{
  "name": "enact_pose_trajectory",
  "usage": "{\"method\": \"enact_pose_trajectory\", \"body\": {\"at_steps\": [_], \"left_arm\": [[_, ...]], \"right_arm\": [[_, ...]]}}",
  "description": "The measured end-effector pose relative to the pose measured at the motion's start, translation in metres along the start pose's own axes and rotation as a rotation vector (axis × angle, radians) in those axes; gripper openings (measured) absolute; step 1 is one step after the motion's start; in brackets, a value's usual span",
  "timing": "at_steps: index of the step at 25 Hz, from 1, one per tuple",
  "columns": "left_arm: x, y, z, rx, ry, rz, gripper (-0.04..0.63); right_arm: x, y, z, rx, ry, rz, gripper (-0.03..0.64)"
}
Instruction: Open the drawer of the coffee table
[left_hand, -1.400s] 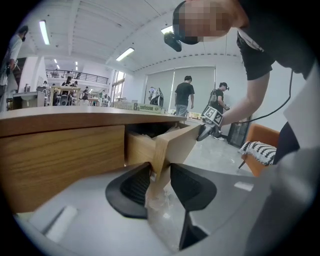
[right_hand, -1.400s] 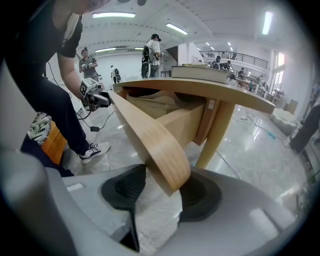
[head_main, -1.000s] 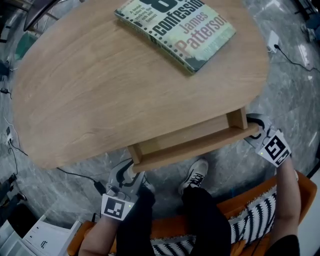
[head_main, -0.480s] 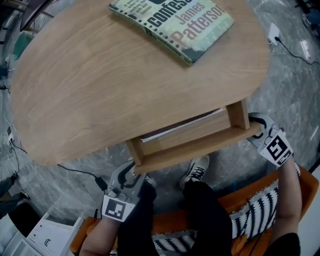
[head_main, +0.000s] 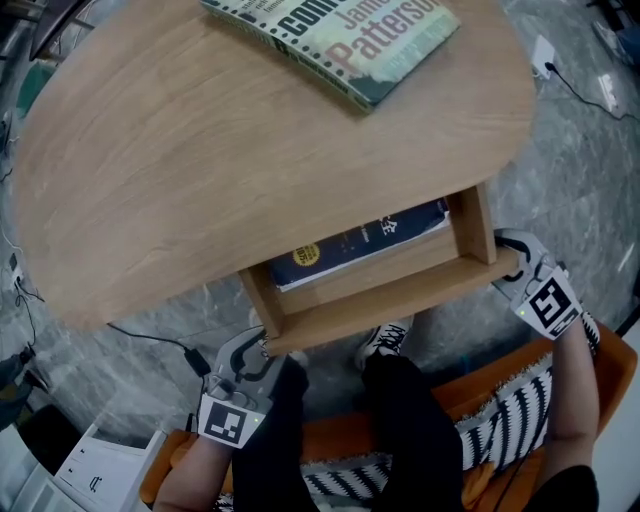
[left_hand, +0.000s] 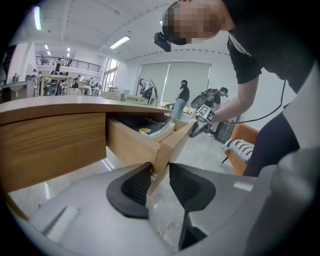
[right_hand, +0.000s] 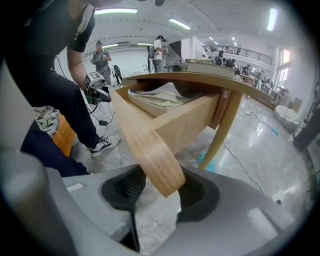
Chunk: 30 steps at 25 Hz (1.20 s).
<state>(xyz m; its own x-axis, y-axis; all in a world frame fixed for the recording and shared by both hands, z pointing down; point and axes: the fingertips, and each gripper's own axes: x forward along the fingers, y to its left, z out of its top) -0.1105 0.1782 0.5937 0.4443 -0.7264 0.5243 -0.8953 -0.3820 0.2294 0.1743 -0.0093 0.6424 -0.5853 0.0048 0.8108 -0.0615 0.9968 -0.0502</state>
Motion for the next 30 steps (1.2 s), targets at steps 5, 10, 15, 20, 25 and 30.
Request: {"method": "enact_pose_trajectory", "body": {"at_steps": [5,10,15,20,25,30], "left_arm": [[-0.001,-0.008,0.002,-0.009,-0.018,-0.007,0.118],[-0.004,-0.024,-0.023,0.159,0.083,-0.127,0.118],[0.001,-0.025,-0.034,0.176,0.083,-0.136,0.122],[-0.003,-0.026,-0.035,0.208,0.083,-0.145,0.118],[-0.032,-0.020,-0.031,0.251,0.136,-0.128,0.113],[-0.060,-0.005,0.036,0.139,0.061,-0.028,0.003]], "right_arm": [[-0.004,0.005,-0.004,-0.013,0.021,0.009,0.183],[0.004,0.025,-0.024,-0.032,0.092,0.031,0.175],[0.013,0.025,-0.031,-0.055,0.102,0.014,0.173],[0.013,0.026,-0.032,-0.009,0.090,-0.021,0.181],[-0.024,0.029,-0.044,0.130,0.107,-0.125,0.199],[-0.102,0.037,-0.023,0.609,-0.094,-0.257,0.002]]}}
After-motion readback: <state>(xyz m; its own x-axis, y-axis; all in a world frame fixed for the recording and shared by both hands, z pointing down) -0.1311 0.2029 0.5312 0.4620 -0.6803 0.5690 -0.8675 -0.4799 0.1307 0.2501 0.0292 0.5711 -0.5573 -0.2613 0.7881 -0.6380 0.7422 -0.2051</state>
